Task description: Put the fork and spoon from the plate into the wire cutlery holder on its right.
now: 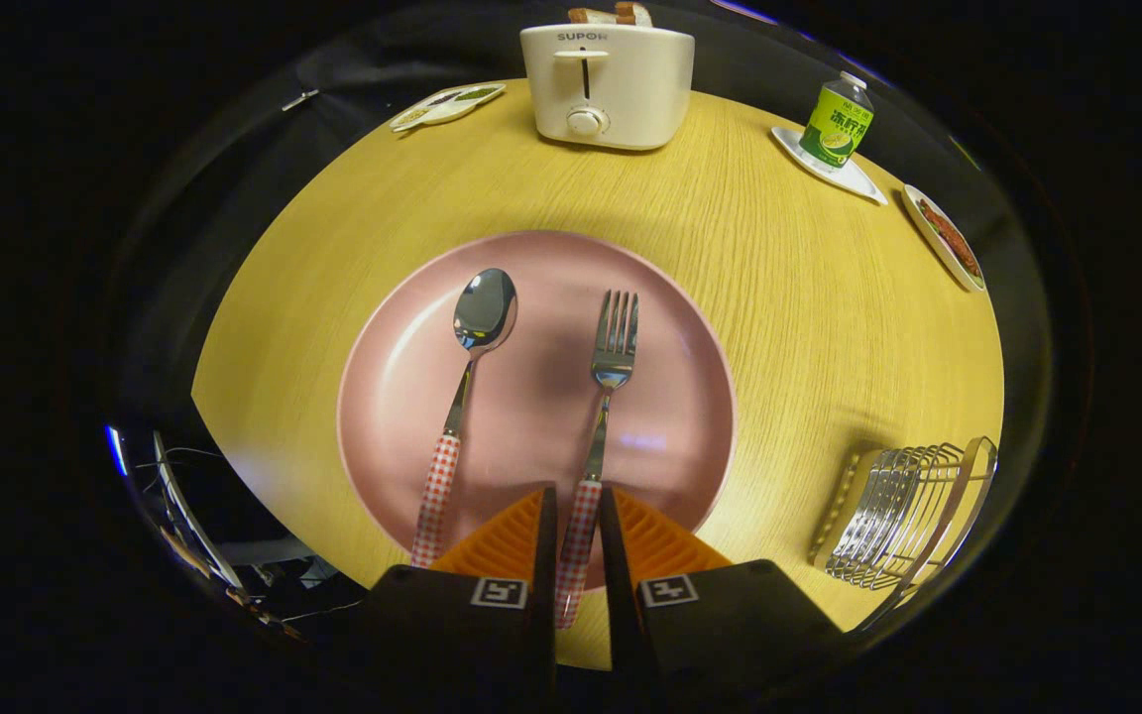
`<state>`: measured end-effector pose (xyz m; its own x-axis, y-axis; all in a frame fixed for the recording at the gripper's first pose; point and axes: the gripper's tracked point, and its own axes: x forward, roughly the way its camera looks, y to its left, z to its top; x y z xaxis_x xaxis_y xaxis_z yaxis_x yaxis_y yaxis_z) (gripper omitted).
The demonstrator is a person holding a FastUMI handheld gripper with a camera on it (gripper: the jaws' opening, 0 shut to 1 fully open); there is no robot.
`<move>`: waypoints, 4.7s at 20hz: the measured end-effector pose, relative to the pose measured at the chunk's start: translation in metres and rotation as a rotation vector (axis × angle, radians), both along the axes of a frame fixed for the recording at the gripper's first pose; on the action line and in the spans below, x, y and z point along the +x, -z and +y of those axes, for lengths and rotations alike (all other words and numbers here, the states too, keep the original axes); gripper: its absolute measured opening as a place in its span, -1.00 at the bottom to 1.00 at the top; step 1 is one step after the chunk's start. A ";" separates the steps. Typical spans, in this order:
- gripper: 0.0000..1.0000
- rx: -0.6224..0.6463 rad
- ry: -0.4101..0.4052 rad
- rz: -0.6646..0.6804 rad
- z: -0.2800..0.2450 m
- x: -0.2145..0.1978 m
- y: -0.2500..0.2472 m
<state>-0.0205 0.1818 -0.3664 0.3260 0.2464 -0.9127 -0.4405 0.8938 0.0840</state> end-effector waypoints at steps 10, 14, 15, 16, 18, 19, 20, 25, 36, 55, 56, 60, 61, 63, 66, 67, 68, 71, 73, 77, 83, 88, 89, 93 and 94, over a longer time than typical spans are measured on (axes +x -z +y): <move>-0.76 0.049 -0.006 0.062 -0.035 -0.007 -0.041; -0.77 0.029 -0.070 0.053 -0.093 -0.012 -0.093; -0.77 0.004 -0.100 0.056 -0.111 -0.014 -0.104; -0.77 -0.027 -0.128 0.059 -0.130 -0.014 -0.113; -0.77 -0.077 -0.168 0.077 -0.165 -0.014 -0.129; -0.77 -0.094 -0.177 0.095 -0.181 -0.015 -0.134; -0.77 -0.110 -0.180 0.114 -0.196 -0.014 -0.137; -0.77 -0.198 -0.211 0.258 -0.249 -0.025 -0.125; -0.77 -0.292 -0.292 0.476 -0.284 -0.030 -0.114; -0.69 -0.273 -0.193 0.663 -0.251 -0.007 -0.092; -0.66 -0.263 -0.193 0.643 -0.250 0.000 -0.095; 0.24 -0.145 -0.167 0.544 -0.237 0.010 -0.115; 0.60 -0.116 -0.155 0.518 -0.234 0.012 -0.123; 0.99 -0.058 -0.135 0.445 -0.227 0.017 -0.137; 0.99 0.036 -0.108 0.307 -0.213 0.024 -0.162; 0.99 0.069 -0.087 0.254 -0.207 0.027 -0.170; 1.00 0.098 -0.064 0.201 -0.202 0.029 -0.178; 0.99 0.181 -0.010 0.059 -0.180 0.031 -0.201; 0.99 0.227 0.030 -0.019 -0.162 0.031 -0.211; 1.00 0.260 0.039 -0.136 -0.123 0.032 -0.216; 0.99 0.299 0.002 -0.089 -0.017 0.011 -0.177; 0.99 0.217 -0.037 -0.024 0.032 0.003 -0.117; 0.99 0.199 -0.039 -0.011 0.038 0.002 -0.103; 1.00 0.110 -0.034 0.047 0.050 0.002 -0.057; 1.00 0.095 -0.035 0.059 0.051 0.000 -0.050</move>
